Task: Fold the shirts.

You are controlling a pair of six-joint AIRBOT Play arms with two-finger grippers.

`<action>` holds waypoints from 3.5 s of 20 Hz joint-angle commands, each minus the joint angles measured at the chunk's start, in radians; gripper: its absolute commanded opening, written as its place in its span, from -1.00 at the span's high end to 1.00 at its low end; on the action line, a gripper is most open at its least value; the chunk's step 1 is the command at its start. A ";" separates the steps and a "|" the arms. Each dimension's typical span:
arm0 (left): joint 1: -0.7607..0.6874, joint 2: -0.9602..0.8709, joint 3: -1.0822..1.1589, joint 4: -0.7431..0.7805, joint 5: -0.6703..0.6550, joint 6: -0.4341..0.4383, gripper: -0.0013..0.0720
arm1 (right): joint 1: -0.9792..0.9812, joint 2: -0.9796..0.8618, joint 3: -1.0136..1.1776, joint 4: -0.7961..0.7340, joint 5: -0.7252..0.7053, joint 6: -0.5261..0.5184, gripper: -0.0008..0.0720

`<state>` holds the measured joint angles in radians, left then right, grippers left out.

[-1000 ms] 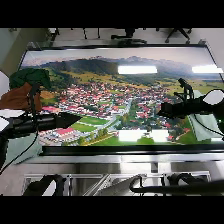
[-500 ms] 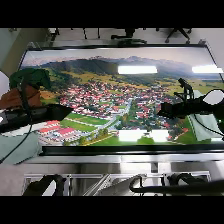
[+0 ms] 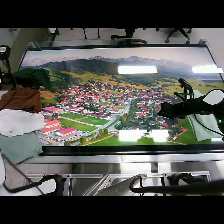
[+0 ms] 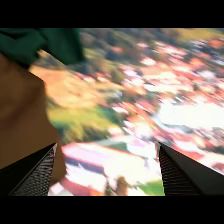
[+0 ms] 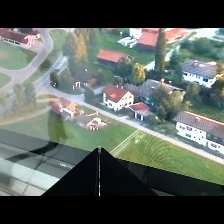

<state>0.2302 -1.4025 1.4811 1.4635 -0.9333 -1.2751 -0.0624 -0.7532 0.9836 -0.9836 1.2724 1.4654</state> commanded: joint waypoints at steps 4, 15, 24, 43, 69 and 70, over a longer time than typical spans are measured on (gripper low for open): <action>0.034 -0.654 0.512 0.264 0.105 0.017 -0.94 | 0.002 -0.001 0.000 0.000 0.036 -0.025 0.92; 0.031 -0.863 0.516 0.264 0.554 0.008 0.79 | 0.002 -0.002 0.000 0.020 -0.014 -0.056 0.92; -0.091 -0.522 0.539 0.069 0.267 -0.026 0.93 | 0.002 -0.008 0.000 0.027 -0.019 -0.056 0.92; -0.886 -0.108 0.062 -0.237 -0.281 -0.197 0.54 | 0.000 -0.040 0.000 0.057 -0.024 -0.090 -0.22; -0.575 -0.125 -0.468 -0.394 -0.033 -0.146 -0.97 | 0.127 -0.416 0.001 -0.120 -0.037 -0.264 -0.23; -0.575 -0.151 -0.455 -0.394 -0.047 -0.147 -0.97 | 0.127 -0.434 0.001 -0.108 -0.031 -0.272 -0.23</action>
<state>-0.3477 -1.4818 0.9958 1.1275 -0.9962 -1.4563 0.0631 -1.1381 0.9852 -1.1015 1.2316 1.2263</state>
